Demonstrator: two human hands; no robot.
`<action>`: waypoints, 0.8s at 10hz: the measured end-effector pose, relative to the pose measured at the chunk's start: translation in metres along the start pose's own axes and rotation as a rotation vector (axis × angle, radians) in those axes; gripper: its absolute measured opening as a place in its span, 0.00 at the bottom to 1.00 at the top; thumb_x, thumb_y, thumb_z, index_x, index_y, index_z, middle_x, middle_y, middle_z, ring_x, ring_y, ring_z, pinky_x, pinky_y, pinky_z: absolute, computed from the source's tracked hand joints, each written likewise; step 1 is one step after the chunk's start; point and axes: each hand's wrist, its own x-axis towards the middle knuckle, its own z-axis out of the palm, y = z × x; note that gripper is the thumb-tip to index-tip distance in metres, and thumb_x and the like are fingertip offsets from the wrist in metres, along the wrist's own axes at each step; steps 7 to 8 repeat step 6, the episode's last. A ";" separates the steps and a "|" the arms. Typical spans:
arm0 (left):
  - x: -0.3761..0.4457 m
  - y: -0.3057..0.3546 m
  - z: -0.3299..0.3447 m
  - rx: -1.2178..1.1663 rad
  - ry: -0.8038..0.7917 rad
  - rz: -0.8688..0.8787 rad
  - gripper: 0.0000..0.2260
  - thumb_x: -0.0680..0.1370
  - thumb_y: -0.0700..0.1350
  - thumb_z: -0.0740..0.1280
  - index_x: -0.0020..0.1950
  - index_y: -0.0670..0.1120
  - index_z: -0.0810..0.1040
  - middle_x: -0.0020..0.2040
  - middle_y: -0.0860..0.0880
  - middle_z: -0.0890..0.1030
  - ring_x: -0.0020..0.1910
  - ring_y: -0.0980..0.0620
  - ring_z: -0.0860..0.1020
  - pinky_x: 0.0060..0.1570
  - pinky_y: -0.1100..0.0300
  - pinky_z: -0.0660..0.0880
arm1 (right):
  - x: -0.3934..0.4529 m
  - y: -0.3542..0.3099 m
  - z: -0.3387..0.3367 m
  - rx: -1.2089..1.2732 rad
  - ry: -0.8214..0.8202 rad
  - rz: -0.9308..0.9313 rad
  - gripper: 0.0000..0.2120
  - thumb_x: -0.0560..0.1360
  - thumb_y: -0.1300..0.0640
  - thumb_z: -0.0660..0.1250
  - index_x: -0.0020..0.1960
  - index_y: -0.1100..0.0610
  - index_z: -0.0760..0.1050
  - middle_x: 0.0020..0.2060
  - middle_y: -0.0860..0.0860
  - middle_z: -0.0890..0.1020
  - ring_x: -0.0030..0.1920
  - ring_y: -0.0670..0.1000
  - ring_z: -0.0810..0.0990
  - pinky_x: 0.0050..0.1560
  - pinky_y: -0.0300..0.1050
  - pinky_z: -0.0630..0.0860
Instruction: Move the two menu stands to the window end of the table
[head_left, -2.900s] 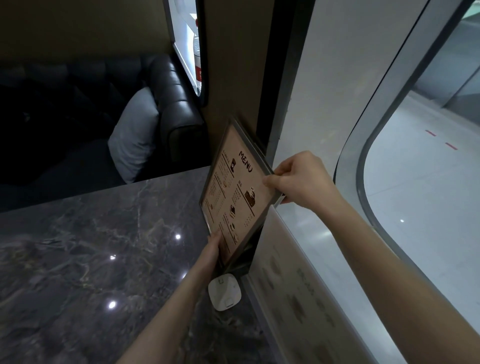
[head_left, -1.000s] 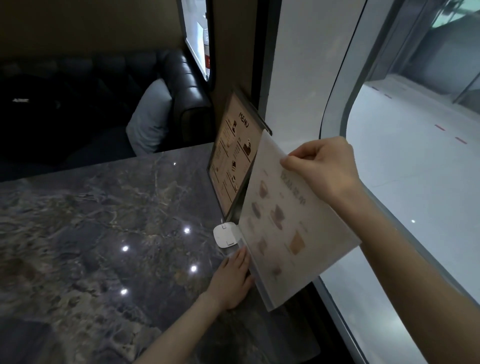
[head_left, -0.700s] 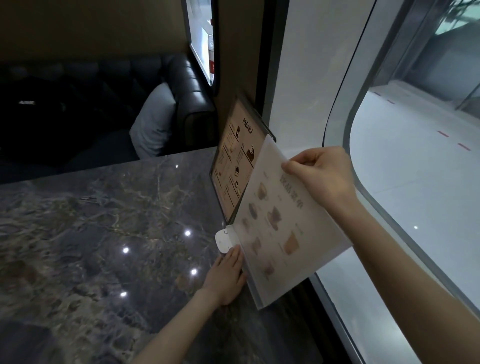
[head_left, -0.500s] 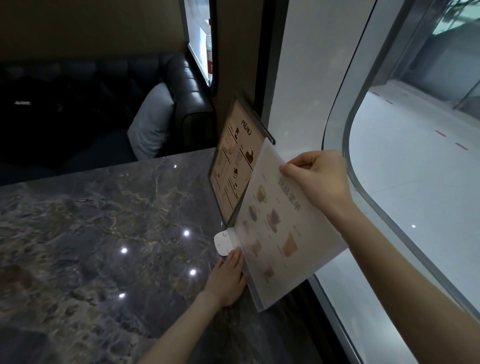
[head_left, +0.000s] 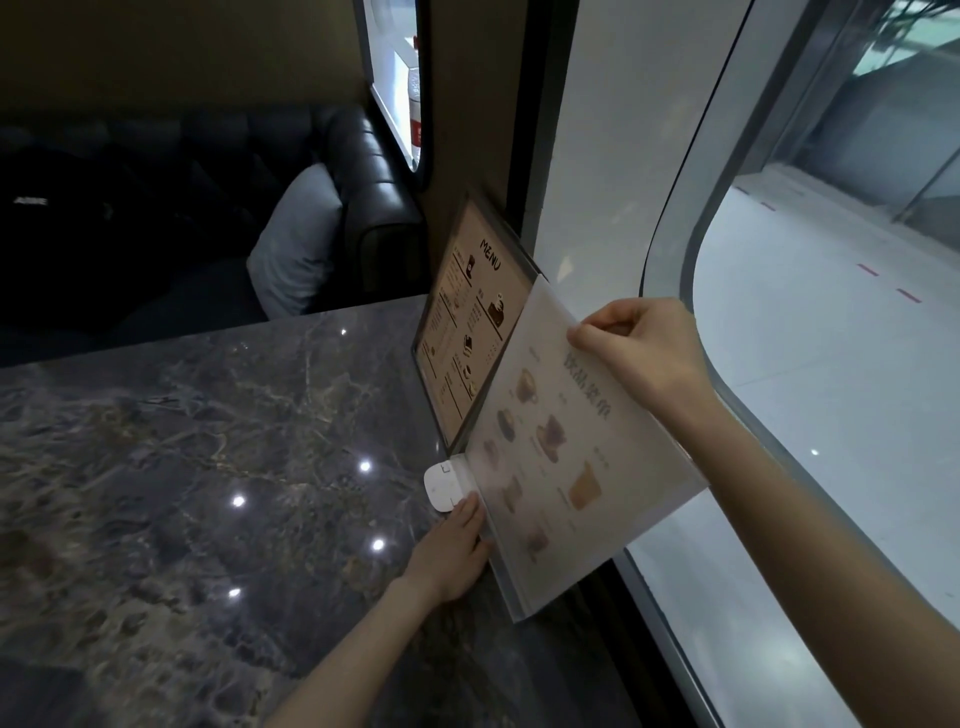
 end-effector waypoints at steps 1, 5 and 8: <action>-0.001 0.003 -0.007 -0.086 -0.003 -0.008 0.25 0.82 0.51 0.49 0.77 0.45 0.47 0.79 0.48 0.47 0.77 0.53 0.47 0.73 0.61 0.45 | 0.002 -0.002 -0.001 -0.038 -0.043 -0.016 0.05 0.69 0.58 0.68 0.43 0.57 0.82 0.39 0.54 0.84 0.41 0.50 0.82 0.39 0.38 0.75; -0.007 0.006 -0.027 -0.261 0.083 -0.008 0.17 0.81 0.48 0.53 0.66 0.44 0.72 0.66 0.45 0.74 0.67 0.44 0.71 0.65 0.55 0.67 | -0.004 -0.018 0.002 -0.356 -0.094 -0.317 0.20 0.73 0.55 0.66 0.63 0.58 0.69 0.59 0.55 0.78 0.57 0.52 0.76 0.56 0.48 0.75; -0.011 0.007 -0.052 -0.270 0.141 -0.028 0.18 0.81 0.49 0.54 0.65 0.43 0.74 0.64 0.43 0.77 0.63 0.45 0.74 0.61 0.56 0.69 | -0.006 -0.031 0.009 -0.464 -0.052 -0.409 0.18 0.74 0.55 0.64 0.63 0.58 0.69 0.59 0.56 0.78 0.57 0.53 0.76 0.55 0.49 0.75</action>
